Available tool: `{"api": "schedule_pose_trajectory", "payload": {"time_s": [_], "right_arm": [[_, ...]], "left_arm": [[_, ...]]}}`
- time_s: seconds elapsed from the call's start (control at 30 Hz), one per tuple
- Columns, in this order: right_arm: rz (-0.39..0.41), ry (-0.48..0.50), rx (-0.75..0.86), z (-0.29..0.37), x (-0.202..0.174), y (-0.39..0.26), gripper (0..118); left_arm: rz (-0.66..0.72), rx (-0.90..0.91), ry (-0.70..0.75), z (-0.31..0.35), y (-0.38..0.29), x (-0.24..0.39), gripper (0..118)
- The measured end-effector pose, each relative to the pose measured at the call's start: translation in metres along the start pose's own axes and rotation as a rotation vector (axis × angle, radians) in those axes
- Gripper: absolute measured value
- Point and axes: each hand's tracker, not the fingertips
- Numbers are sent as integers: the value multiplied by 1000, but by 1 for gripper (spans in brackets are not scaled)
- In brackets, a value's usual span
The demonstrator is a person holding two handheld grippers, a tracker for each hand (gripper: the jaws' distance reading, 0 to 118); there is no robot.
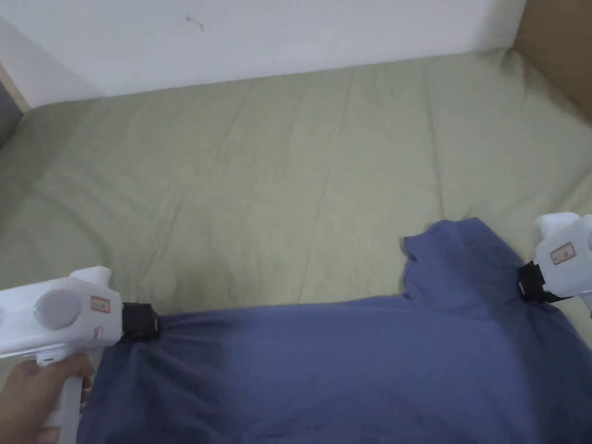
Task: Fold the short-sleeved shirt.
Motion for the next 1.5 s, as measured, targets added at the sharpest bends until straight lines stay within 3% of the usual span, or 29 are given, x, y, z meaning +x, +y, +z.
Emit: {"api": "schedule_pose_trajectory", "payload": {"time_s": [0.03, 0.07, 0.13, 0.17, 0.3, 0.5, 0.6, 0.8, 1.0, 1.2, 1.27, 1.3, 1.37, 1.4, 1.43, 1.5], "right_arm": [[7, -6, 1, 1, -1, 0, 0], [13, -11, 2, 2, -2, 0, 0], [36, -27, 12, 8, -6, 2, 0], [38, -37, 26, 12, -8, 1, 0], [53, -59, 67, 38, -12, -1, 0], [37, -6, 159, 102, -4, -12, 0], [91, -20, 204, 140, -10, -30, 0], [100, 24, 236, 196, -10, -98, 0], [77, 62, 155, 199, -7, -196, 0], [20, 76, 52, 162, -9, -272, 0], [19, 79, 49, 151, -11, -287, 1], [22, 76, 56, 141, -7, -290, 14], [14, 39, 58, 136, -10, -293, 54], [13, 27, 64, 136, -10, -294, 71], [13, 11, 69, 139, -12, -294, 71], [12, -15, 81, 147, -13, -294, 86]], "left_arm": [[-24, 54, 20, 4, -4, 6, 68], [-58, 66, 43, 12, -3, 11, 59], [-96, 116, 24, 28, -6, 18, 6], [-110, 111, 24, 30, -6, 20, 2], [-105, 72, 27, 35, -5, 27, 2], [-112, 165, -24, 99, -26, 14, 2], [-108, 230, -39, 140, -43, 3, 2], [-117, 285, -61, 196, -106, -13, 2], [-137, 258, -63, 210, -194, -23, 2], [-72, 173, -80, 178, -249, -35, 2], [-69, 159, -60, 168, -261, -37, 7], [-63, 158, -70, 163, -263, -37, 27], [-40, 145, -44, 158, -266, -39, 79], [-31, 136, -32, 158, -267, -41, 97], [-21, 138, -36, 160, -269, -44, 97], [22, 187, -101, 165, -269, -55, 102]]}}
